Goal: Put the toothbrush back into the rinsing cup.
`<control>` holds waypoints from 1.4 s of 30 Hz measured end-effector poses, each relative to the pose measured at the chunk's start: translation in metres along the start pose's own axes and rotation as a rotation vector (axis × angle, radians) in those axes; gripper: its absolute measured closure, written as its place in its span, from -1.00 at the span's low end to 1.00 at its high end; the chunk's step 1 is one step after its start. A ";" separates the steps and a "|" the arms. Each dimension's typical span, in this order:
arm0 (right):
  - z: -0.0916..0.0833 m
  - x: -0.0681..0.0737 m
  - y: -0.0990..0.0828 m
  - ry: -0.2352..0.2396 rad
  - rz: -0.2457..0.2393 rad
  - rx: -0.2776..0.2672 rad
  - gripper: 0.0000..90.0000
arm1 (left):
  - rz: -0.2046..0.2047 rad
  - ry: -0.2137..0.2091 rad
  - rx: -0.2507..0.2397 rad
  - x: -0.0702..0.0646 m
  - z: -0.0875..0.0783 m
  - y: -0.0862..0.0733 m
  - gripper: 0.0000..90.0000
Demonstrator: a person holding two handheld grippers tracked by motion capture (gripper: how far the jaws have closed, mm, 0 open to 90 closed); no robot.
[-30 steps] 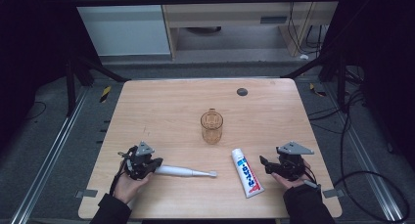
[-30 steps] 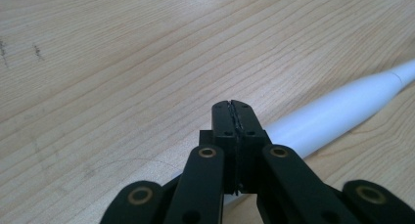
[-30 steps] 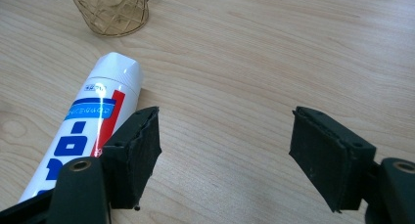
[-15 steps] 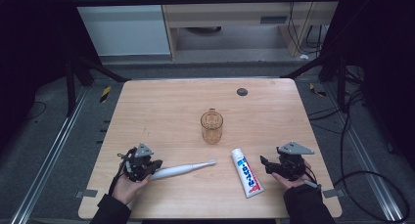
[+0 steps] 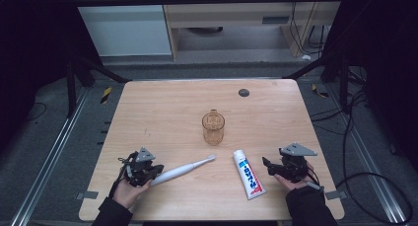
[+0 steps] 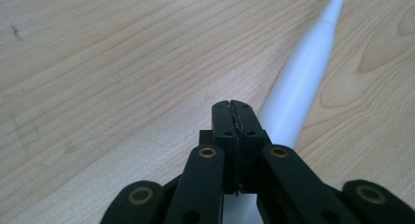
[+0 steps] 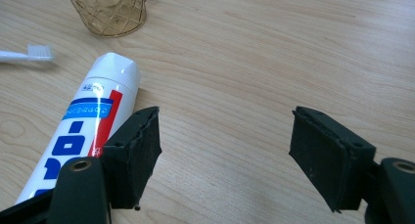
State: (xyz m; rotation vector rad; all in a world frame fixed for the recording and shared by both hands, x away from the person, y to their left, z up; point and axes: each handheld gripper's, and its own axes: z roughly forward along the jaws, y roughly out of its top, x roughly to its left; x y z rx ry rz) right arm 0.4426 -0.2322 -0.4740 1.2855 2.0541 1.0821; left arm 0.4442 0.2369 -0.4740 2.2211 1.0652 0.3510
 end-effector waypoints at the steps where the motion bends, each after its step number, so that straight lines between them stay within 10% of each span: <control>1: 0.000 0.000 0.000 0.000 0.000 -0.001 -0.40 | 0.002 0.002 -0.001 -0.001 0.000 -0.001 0.98; 26: -0.003 -0.004 0.001 -0.016 0.006 -0.008 -0.40 | -0.017 0.000 -0.052 0.002 -0.016 0.006 0.92; 42: -0.009 -0.009 0.007 -0.047 0.027 -0.027 -0.41 | -0.005 -0.008 -0.063 0.009 -0.026 0.039 0.23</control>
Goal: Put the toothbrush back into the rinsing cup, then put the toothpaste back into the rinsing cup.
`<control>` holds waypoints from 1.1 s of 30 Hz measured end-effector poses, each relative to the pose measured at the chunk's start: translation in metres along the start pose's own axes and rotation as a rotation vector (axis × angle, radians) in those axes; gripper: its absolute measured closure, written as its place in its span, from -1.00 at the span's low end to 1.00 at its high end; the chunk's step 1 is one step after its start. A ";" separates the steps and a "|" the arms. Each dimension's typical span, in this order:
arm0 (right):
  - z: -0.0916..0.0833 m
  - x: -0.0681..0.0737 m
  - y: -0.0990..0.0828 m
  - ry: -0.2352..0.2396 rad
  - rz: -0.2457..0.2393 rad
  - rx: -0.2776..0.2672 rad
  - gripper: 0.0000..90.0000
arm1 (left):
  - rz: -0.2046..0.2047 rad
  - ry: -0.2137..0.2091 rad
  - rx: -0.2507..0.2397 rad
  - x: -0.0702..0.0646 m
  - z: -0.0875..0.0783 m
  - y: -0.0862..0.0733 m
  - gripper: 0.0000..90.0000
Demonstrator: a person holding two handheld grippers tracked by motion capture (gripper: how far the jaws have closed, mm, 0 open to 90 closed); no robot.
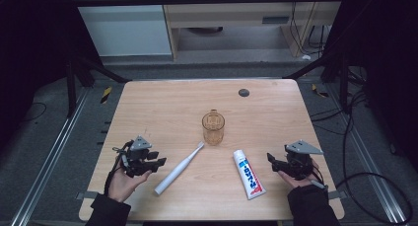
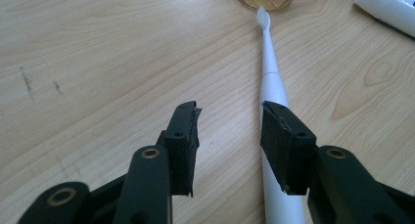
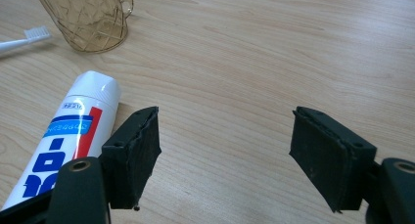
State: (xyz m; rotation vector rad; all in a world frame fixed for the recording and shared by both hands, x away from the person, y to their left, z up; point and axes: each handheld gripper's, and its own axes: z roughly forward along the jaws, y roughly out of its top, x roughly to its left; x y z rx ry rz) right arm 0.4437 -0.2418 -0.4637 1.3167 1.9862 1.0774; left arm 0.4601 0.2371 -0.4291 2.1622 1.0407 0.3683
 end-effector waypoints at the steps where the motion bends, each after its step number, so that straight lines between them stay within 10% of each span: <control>1: 0.000 0.000 0.000 -0.002 -0.002 -0.002 -0.41 | 0.001 -0.003 -0.002 0.000 0.000 0.002 0.20; 33: 0.002 -0.007 0.000 -0.024 -0.010 0.017 -0.43 | 0.077 -0.063 0.110 -0.023 0.033 0.042 -0.04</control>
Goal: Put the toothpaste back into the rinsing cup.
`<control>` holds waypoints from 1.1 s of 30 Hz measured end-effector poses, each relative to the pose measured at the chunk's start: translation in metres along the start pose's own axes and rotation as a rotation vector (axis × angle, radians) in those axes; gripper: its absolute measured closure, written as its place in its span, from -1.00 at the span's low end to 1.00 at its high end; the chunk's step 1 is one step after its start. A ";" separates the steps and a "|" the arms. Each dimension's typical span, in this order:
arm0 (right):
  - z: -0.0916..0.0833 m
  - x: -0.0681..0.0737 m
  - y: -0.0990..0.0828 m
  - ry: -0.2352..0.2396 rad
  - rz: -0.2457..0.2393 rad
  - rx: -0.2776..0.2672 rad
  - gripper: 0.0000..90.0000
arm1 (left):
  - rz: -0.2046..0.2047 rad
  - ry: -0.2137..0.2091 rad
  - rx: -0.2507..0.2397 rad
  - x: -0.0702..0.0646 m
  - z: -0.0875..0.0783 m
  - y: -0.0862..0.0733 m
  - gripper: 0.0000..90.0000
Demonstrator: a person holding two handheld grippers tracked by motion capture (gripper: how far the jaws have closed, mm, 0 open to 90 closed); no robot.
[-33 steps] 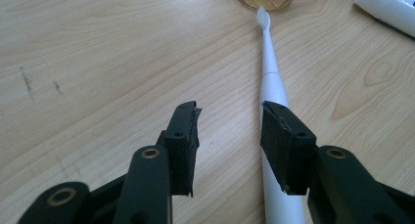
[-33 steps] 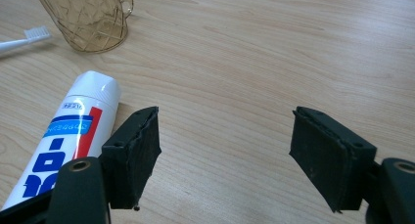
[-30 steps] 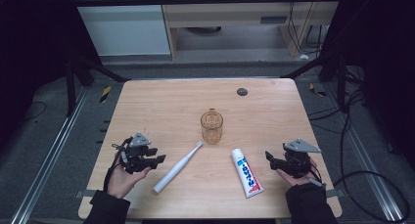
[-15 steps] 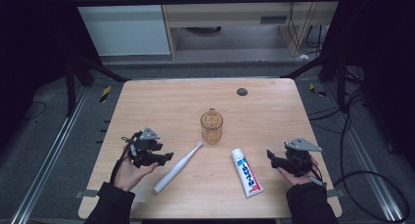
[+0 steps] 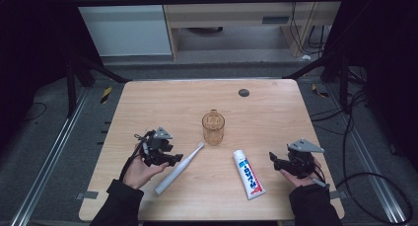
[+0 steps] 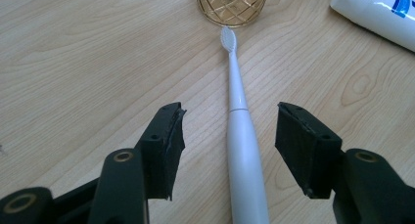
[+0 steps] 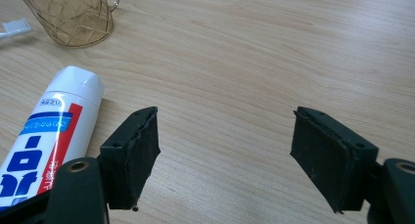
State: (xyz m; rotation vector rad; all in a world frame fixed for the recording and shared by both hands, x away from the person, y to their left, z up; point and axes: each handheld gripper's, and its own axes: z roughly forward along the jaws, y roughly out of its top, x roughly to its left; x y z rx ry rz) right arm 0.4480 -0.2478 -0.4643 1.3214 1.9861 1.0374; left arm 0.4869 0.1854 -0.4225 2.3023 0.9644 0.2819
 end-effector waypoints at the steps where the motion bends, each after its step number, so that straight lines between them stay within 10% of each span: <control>1: 0.000 0.000 0.000 0.000 0.000 0.001 -0.43 | 0.005 -0.002 0.009 -0.001 0.001 0.001 -0.03; 12: 0.002 0.001 0.000 -0.002 -0.005 0.015 -0.42 | 0.065 0.003 0.112 -0.009 0.018 0.006 0.03; 33: 0.006 0.003 -0.001 0.004 -0.017 0.034 -0.42 | 0.054 -0.017 0.209 -0.010 0.037 0.010 0.13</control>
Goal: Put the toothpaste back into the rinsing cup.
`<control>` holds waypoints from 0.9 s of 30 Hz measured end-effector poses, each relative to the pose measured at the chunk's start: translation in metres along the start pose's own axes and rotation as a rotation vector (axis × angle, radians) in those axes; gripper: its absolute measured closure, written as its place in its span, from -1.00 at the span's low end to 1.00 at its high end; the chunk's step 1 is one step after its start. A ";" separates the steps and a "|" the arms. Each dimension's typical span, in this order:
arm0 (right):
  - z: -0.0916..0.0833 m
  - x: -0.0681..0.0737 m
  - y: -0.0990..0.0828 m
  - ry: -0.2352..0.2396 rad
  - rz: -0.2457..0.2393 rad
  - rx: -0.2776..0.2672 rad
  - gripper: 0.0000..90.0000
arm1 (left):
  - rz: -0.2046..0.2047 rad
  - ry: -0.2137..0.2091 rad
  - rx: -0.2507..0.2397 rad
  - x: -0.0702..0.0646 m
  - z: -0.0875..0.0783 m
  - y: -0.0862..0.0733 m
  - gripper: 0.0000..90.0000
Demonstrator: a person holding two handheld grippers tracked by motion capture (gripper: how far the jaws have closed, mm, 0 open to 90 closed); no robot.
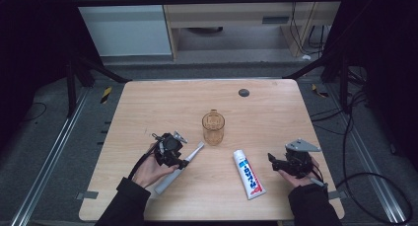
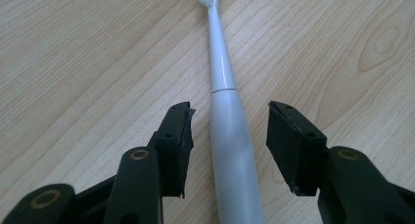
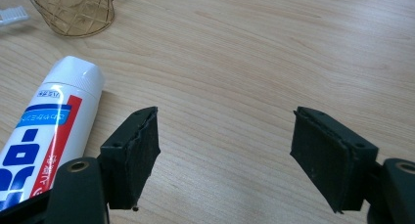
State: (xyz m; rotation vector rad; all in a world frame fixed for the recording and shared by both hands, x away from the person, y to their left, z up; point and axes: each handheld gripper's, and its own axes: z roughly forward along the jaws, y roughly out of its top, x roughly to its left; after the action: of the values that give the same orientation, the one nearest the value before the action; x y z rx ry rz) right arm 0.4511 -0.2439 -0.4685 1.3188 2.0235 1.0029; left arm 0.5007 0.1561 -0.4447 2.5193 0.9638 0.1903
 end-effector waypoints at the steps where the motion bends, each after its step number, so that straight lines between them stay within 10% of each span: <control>1: 0.000 0.000 0.000 -0.001 -0.003 0.001 -0.42 | -0.004 -0.001 0.004 0.000 0.001 0.000 0.14; 27: 0.003 0.001 -0.001 0.005 -0.014 0.017 -0.42 | -0.042 -0.035 0.059 0.001 0.021 -0.001 0.33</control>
State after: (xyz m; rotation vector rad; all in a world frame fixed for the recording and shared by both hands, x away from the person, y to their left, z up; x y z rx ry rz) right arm 0.4525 -0.2420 -0.4707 1.3104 2.0465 0.9863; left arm 0.5068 0.1500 -0.4644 2.5449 1.0215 0.1065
